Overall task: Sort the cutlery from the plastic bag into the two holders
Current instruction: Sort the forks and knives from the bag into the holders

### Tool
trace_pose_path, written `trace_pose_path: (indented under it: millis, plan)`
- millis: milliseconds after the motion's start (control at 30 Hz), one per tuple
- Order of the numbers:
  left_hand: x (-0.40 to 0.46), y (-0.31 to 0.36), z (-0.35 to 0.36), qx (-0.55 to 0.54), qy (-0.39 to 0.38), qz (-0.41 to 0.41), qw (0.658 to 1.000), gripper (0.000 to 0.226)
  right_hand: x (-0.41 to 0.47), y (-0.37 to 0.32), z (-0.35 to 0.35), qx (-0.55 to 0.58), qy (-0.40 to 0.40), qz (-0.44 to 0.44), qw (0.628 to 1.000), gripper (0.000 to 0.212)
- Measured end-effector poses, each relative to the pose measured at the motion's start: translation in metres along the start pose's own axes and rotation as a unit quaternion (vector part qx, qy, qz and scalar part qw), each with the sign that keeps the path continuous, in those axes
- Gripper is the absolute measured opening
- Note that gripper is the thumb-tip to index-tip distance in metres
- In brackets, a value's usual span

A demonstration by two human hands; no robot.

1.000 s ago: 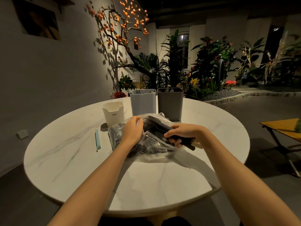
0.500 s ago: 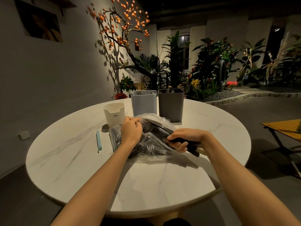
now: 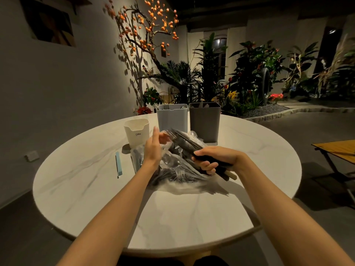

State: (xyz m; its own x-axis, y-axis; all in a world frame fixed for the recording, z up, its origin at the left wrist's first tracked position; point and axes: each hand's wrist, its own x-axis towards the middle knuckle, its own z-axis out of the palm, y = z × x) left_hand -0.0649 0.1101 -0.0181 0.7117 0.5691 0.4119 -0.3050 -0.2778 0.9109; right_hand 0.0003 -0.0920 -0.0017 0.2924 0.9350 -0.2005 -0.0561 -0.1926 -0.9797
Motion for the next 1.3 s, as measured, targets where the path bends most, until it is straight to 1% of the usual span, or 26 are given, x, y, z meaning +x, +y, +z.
trace_pose_path:
  millis: [100,167,200,233,333,400,500,600,667,800,867,967,1000,1033,1133,1167,1233,1300]
  plan:
    - [0.003,0.001,0.002,0.042,0.022,0.023,0.999,0.049,0.007,-0.004,0.004,-0.008,0.013,-0.016,1.0,0.029]
    - [0.007,0.003,0.002,-0.017,0.016,-0.016,1.0,0.056,0.012,-0.009,0.007,-0.008,0.018,-0.022,1.0,0.031]
    - [0.009,0.004,0.002,-0.051,0.009,-0.033,0.998,0.059,0.014,-0.011,0.008,-0.004,0.022,-0.027,0.999,0.029]
    - [0.01,0.007,0.002,-0.068,0.002,-0.038,0.997,0.058,0.017,-0.013,0.008,0.0,0.026,-0.033,0.999,0.027]
    - [0.018,0.011,0.004,-0.009,-0.026,0.014,1.0,0.041,0.03,-0.02,0.012,0.002,0.049,-0.06,0.997,0.024]
    - [0.025,0.012,0.006,0.037,-0.015,0.037,0.999,0.034,0.039,-0.027,0.015,0.009,0.063,-0.073,0.995,0.024]
    - [0.037,0.011,0.008,0.089,0.018,0.044,0.995,0.038,0.052,-0.038,0.017,0.024,0.079,-0.083,0.993,0.027]
    - [0.05,0.011,0.01,0.091,0.029,0.028,0.995,0.041,0.062,-0.043,0.012,0.02,0.094,-0.092,0.991,0.028]
    - [0.058,0.01,0.012,0.067,0.005,-0.003,0.998,0.038,0.069,-0.044,0.006,0.011,0.102,-0.092,0.99,0.026]
    - [0.059,0.007,0.019,0.029,-0.115,-0.061,0.991,0.035,0.082,-0.036,-0.007,0.015,0.109,-0.089,0.99,0.022]
    - [0.056,0.0,0.022,0.024,-0.139,-0.086,0.986,0.044,0.086,-0.028,-0.009,-0.004,0.127,-0.09,0.988,0.024]
    - [0.059,-0.016,0.023,0.038,-0.123,-0.118,0.985,0.075,0.094,-0.019,-0.017,-0.039,0.15,-0.086,0.984,0.029]
    - [0.06,-0.02,0.023,0.042,-0.124,-0.128,0.983,0.078,0.095,-0.017,-0.018,-0.041,0.152,-0.083,0.984,0.029]
    - [0.061,-0.022,0.022,0.037,-0.132,-0.131,0.982,0.076,0.095,-0.016,-0.02,-0.034,0.154,-0.082,0.984,0.029]
    - [0.057,-0.02,0.022,0.03,-0.154,-0.126,0.98,0.052,0.093,-0.012,-0.02,-0.016,0.159,-0.088,0.983,0.028]
    - [0.056,-0.021,0.021,0.025,-0.157,-0.119,0.98,0.047,0.092,-0.011,-0.018,-0.011,0.161,-0.092,0.983,0.027]
    - [0.053,-0.022,0.021,0.016,-0.15,-0.104,0.983,0.041,0.091,-0.008,-0.016,0.003,0.166,-0.104,0.981,0.025]
    - [0.048,-0.021,0.02,0.007,-0.126,-0.091,0.988,0.036,0.089,-0.006,-0.014,0.011,0.171,-0.118,0.978,0.022]
